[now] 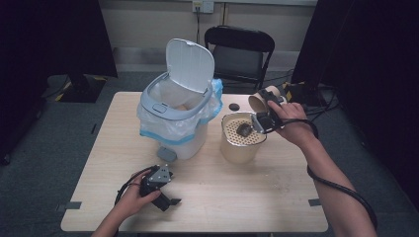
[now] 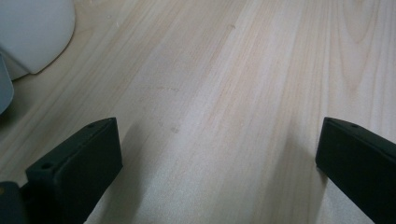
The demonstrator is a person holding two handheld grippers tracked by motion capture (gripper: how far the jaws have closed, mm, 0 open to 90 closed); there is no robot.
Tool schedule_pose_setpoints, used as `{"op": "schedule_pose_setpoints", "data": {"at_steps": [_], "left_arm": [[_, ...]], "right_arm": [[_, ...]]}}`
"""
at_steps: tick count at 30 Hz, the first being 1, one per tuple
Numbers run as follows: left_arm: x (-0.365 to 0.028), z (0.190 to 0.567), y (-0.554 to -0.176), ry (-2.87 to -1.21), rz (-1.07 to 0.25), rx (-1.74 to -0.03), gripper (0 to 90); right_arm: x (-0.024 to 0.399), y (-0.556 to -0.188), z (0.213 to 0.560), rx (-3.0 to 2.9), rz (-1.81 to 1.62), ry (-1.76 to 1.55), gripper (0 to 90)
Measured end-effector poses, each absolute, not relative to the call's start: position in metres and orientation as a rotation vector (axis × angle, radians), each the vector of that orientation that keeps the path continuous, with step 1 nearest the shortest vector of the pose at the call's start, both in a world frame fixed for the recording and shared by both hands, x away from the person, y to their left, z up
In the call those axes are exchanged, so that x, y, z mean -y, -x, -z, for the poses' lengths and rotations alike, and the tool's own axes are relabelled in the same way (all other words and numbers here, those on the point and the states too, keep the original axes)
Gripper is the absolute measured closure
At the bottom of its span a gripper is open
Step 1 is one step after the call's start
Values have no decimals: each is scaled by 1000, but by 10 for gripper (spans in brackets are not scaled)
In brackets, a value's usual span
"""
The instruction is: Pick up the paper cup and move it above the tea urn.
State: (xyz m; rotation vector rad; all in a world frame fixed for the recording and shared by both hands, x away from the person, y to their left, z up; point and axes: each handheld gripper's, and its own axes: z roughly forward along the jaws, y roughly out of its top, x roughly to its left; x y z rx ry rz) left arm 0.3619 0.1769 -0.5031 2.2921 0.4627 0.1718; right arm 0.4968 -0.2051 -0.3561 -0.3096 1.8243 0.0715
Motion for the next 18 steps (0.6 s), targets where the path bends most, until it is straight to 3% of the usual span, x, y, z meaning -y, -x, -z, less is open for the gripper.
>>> {"op": "schedule_pose_setpoints", "data": {"at_steps": [18], "left_arm": [[-177,503,-362,-2291,-172,-462,0]], "right_arm": [[249,-520,333,-2193,-1000,-624,282]]}}
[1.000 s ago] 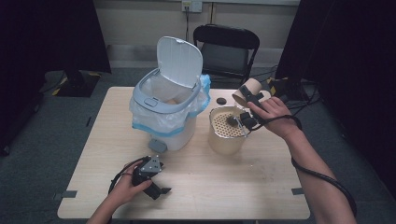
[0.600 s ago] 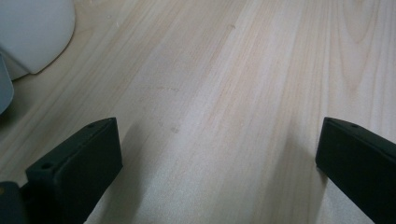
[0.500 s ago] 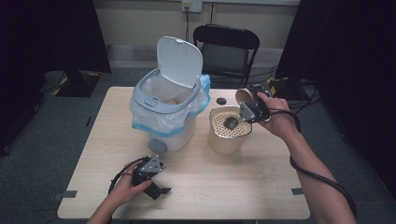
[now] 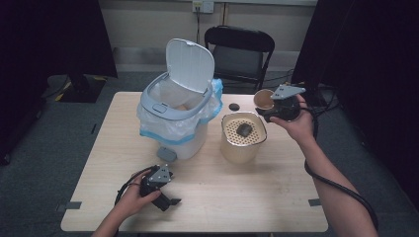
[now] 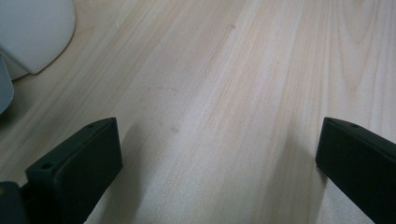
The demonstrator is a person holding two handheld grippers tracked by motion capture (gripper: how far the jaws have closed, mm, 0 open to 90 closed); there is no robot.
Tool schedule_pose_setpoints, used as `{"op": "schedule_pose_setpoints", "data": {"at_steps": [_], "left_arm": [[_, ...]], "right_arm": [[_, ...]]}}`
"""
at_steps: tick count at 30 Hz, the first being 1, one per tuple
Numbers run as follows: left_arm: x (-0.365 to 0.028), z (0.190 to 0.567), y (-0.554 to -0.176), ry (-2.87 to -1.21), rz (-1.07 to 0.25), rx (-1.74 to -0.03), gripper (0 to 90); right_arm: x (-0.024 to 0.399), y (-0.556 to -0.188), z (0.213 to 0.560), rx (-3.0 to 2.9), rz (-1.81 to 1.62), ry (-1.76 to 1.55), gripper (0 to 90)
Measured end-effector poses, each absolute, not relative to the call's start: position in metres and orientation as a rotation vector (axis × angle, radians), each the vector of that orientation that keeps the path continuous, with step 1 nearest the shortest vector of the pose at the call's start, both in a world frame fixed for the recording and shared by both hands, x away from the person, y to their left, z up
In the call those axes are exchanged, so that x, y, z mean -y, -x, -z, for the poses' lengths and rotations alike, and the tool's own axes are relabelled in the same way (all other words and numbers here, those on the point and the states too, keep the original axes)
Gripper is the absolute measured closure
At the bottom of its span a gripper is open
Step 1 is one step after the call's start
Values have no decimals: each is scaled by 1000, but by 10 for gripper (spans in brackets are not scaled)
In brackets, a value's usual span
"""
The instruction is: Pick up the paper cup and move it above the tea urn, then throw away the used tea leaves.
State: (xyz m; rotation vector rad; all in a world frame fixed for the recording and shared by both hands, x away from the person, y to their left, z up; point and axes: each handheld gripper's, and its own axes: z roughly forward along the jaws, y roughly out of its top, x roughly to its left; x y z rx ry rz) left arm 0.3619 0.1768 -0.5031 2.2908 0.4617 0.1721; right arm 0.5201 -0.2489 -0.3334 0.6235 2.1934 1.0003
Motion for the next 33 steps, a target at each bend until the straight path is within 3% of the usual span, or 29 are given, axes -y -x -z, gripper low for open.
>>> {"op": "schedule_pose_setpoints", "data": {"at_steps": [33], "left_arm": [[-177,503,-362,-2291,-171,-462,0]], "right_arm": [[244,-515,322,-2217,-1190,-728,275]]}}
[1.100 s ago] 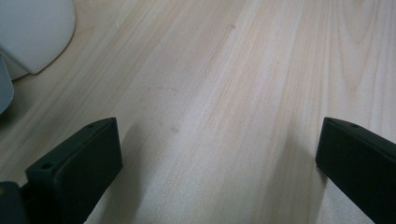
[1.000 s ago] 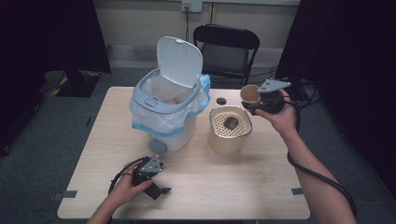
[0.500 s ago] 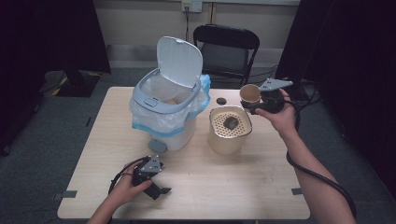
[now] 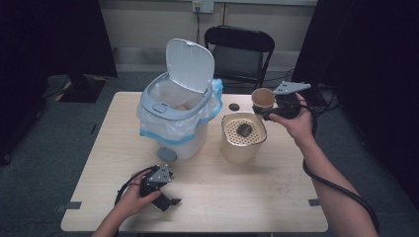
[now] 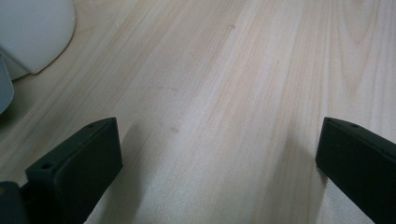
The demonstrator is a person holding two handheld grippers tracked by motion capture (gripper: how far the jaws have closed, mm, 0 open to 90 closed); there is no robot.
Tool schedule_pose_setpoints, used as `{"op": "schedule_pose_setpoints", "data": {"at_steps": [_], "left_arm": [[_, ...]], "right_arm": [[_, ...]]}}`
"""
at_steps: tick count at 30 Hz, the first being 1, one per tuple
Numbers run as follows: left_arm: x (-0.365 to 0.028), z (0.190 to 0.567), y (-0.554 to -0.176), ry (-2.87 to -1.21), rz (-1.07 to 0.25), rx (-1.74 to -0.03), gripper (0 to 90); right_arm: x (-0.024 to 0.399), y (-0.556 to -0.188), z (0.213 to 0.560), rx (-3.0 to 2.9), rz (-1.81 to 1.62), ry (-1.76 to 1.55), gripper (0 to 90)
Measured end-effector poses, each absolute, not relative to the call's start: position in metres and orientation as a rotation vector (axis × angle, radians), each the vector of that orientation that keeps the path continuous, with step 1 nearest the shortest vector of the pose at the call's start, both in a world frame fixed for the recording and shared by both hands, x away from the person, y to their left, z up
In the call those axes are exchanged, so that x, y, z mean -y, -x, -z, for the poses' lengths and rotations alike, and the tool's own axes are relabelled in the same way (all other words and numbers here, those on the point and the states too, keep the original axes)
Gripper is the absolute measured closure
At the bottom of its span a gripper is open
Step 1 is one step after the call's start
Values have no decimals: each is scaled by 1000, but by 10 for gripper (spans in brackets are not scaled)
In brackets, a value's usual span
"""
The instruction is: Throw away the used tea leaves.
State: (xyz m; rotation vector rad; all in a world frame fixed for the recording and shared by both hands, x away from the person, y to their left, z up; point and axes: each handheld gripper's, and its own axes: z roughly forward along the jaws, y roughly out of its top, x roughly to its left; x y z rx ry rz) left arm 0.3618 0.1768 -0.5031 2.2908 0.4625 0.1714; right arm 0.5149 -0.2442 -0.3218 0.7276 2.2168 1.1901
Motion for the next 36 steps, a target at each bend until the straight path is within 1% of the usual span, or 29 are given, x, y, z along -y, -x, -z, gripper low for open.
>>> {"op": "schedule_pose_setpoints", "data": {"at_steps": [36], "left_arm": [[-177,503,-362,-2289,-171,-458,0]], "right_arm": [[215,-512,291,-2338,-1286,-733,272]]}}
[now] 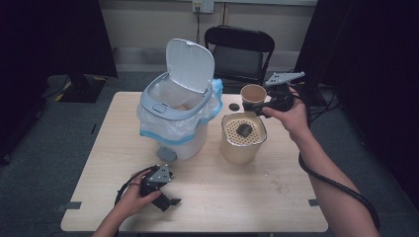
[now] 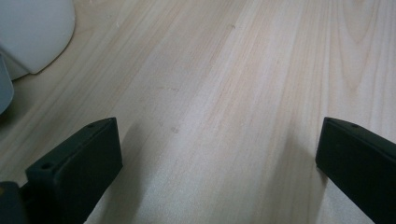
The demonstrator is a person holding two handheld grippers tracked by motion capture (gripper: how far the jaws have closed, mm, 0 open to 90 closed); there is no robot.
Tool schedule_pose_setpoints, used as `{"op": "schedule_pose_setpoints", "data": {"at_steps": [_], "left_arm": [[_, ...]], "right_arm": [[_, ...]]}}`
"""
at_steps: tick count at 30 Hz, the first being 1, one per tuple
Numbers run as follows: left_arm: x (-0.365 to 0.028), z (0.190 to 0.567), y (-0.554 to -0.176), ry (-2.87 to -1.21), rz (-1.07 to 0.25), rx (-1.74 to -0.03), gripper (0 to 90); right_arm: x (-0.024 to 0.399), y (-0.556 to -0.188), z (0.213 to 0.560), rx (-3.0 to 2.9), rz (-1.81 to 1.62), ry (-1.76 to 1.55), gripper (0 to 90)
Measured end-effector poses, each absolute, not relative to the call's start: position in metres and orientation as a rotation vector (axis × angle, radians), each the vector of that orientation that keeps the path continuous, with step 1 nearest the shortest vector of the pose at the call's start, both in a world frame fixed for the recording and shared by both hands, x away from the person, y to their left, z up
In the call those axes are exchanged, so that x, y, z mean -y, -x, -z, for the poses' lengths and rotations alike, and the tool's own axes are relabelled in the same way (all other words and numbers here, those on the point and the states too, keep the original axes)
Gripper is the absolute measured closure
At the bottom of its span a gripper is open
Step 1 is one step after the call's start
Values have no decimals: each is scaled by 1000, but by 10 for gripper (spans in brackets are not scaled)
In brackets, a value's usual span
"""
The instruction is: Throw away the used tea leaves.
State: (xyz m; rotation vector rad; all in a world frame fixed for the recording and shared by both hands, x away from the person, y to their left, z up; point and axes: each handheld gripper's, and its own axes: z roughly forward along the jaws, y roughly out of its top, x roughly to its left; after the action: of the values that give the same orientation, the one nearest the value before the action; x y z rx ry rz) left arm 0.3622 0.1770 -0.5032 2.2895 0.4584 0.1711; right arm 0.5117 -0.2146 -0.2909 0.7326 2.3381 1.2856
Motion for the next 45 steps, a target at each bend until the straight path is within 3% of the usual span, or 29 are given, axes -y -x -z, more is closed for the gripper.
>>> {"op": "schedule_pose_setpoints", "data": {"at_steps": [45], "left_arm": [[-177,503,-362,-2297,-173,-453,0]], "right_arm": [[181,-502,239,-2390,-1365,-650,271]]}}
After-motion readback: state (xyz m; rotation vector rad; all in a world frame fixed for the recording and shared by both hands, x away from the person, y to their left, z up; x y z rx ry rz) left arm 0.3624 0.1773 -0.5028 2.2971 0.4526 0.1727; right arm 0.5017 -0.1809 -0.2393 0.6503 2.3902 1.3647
